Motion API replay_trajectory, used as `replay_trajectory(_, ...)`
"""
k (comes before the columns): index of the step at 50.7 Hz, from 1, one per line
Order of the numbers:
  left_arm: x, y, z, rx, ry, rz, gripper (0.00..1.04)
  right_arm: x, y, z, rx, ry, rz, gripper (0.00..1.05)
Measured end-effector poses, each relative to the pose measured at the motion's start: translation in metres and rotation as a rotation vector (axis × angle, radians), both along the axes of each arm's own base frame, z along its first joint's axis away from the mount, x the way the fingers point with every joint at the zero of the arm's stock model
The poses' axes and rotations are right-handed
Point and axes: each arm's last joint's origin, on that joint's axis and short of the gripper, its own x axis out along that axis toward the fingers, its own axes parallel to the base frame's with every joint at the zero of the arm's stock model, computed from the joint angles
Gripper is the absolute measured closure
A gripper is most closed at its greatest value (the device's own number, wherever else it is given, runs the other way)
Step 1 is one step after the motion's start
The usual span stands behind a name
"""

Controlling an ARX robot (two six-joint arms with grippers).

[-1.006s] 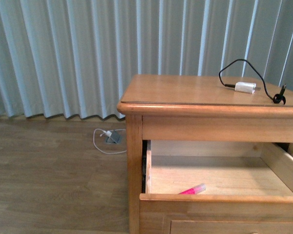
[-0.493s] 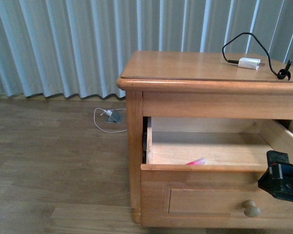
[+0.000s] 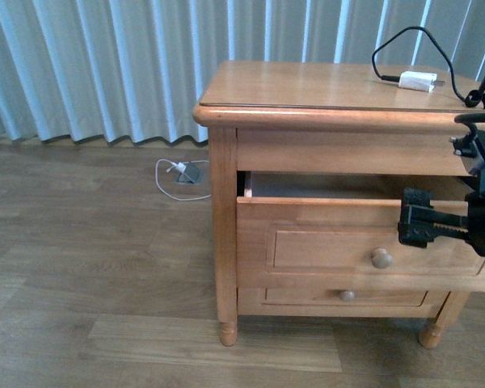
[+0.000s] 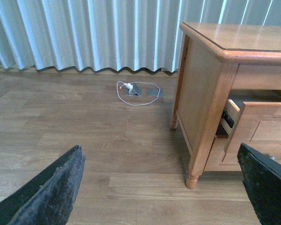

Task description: Place pink marker in drawer with both arms

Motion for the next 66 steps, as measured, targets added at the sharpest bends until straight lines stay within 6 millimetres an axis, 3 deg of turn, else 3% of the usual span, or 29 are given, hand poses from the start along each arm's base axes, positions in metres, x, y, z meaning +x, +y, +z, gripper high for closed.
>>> replay_trajectory(19, 0.000, 0.000, 0.000, 0.000, 0.000, 0.000, 0.06, 0.038, 0.009, -0.005, -0.009, -0.144, -0.043, 0.08)
replay_trajectory(42, 0.000, 0.000, 0.000, 0.000, 0.000, 0.000, 0.06, 0.047, 0.011, -0.008, -0.009, -0.157, -0.047, 0.08)
replay_trajectory(55, 0.000, 0.000, 0.000, 0.000, 0.000, 0.000, 0.06, 0.014, 0.011, 0.021, -0.015, -0.141, -0.042, 0.08)
replay_trajectory(66, 0.000, 0.000, 0.000, 0.000, 0.000, 0.000, 0.06, -0.048, 0.008, 0.068, 0.007, -0.147, 0.022, 0.08)
